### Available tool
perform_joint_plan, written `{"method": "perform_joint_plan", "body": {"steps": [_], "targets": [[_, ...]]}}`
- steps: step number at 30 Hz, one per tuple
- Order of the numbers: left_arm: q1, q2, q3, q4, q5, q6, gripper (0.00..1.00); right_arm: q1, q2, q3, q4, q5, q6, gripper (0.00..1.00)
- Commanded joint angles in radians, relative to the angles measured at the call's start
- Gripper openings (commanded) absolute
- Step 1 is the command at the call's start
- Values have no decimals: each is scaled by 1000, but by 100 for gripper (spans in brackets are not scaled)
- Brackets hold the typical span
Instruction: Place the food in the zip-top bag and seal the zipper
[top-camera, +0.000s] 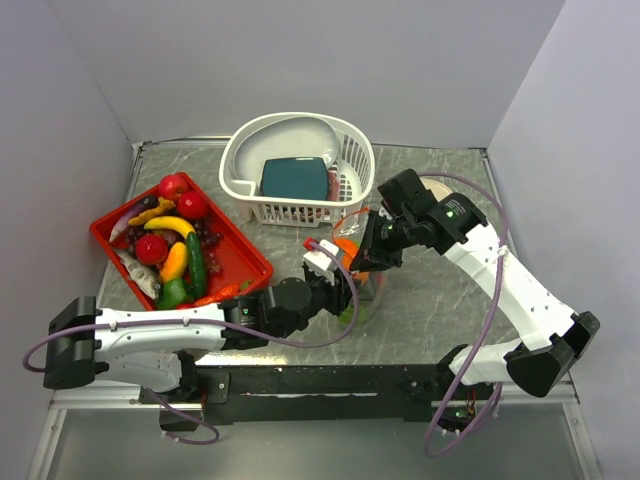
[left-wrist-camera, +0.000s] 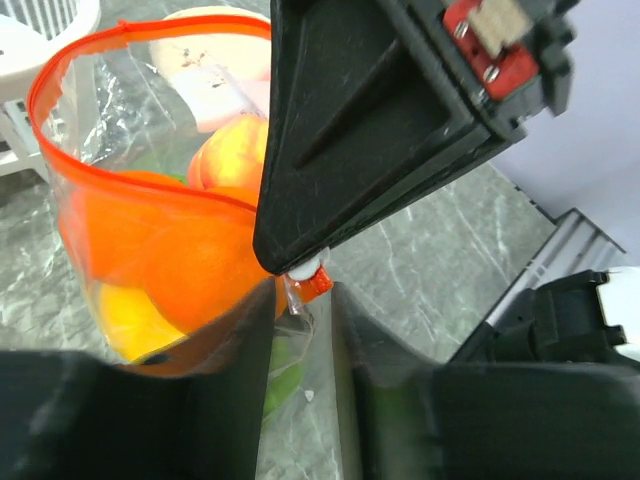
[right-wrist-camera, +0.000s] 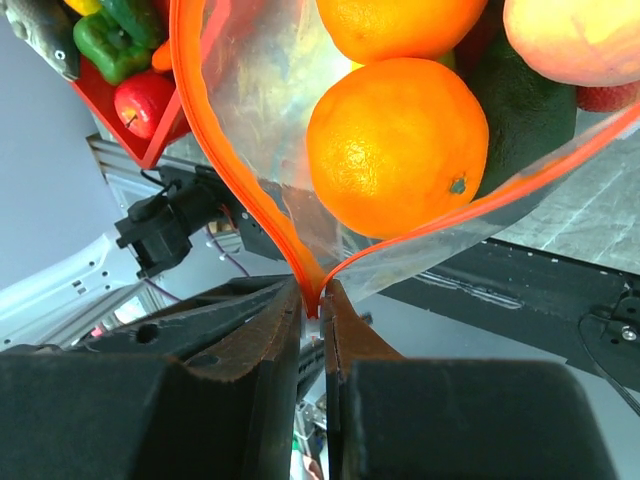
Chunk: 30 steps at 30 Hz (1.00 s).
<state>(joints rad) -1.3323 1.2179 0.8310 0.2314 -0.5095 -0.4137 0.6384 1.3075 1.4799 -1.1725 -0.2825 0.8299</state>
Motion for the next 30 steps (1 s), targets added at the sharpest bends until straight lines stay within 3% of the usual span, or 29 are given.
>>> {"method": "perform_joint_plan", "body": {"steps": [1, 8, 19, 30], "targets": [[-31, 22, 51, 39, -73, 35, 24, -13, -40, -4, 17, -1, 12, 0], [-53, 38, 57, 28, -158, 32, 1, -16, -56, -29, 39, -9, 26, 0], [-91, 23, 19, 81, -11, 85, 1, -28, -65, -49, 92, 62, 41, 0], [-128, -29, -15, 63, 12, 84, 1, -75, -54, -53, 119, 72, 20, 0]]}}
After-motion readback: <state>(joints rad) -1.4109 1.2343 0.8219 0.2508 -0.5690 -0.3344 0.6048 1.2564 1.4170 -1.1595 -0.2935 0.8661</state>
